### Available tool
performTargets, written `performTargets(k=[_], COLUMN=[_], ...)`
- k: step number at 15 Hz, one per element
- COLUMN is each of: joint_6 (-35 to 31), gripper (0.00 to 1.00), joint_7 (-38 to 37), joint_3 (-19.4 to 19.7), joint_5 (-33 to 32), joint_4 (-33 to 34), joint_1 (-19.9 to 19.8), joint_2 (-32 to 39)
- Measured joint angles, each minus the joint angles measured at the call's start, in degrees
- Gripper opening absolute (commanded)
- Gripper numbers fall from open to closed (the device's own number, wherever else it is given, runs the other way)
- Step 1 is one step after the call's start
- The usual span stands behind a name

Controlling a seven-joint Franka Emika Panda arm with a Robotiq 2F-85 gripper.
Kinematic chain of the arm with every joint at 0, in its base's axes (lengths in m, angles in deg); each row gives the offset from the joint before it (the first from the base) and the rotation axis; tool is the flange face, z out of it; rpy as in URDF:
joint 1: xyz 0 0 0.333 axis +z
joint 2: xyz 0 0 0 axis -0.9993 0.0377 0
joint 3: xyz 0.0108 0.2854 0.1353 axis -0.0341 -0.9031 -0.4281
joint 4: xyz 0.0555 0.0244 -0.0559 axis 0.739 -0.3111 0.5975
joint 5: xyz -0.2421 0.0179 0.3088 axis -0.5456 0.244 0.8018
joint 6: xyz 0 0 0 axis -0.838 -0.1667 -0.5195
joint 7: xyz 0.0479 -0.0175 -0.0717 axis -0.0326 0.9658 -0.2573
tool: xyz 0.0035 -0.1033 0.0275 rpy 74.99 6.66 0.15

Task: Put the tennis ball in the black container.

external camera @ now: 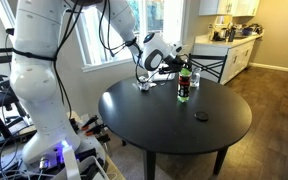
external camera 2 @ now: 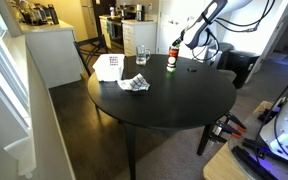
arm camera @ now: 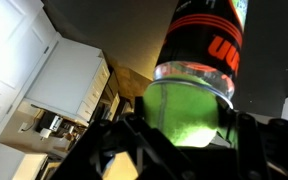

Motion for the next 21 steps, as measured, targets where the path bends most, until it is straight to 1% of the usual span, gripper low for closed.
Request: performTargets(k=[3, 7, 11, 14, 21], joint_6=[0.01, 0.0, 0.0, 0.03, 0.04], gripper=[0.43, 0.43, 0.43, 0.43, 0.43], joint_7=[-0.74, -7.46, -10.8, -11.27, -11.28], joint_3=[-0.33, -1.55, -2.73, -2.65, -1.12], joint_5=[0.0, -4.04, -6.12, -6.36, -6.36], joint_4=[0.42, 1.56, 2.13, 2.04, 0.98], joint_1=[-0.02, -0.06, -0.08, -0.27, -1.06], joint_2=[0.04, -0.57, -1.51, -1.57, -1.57])
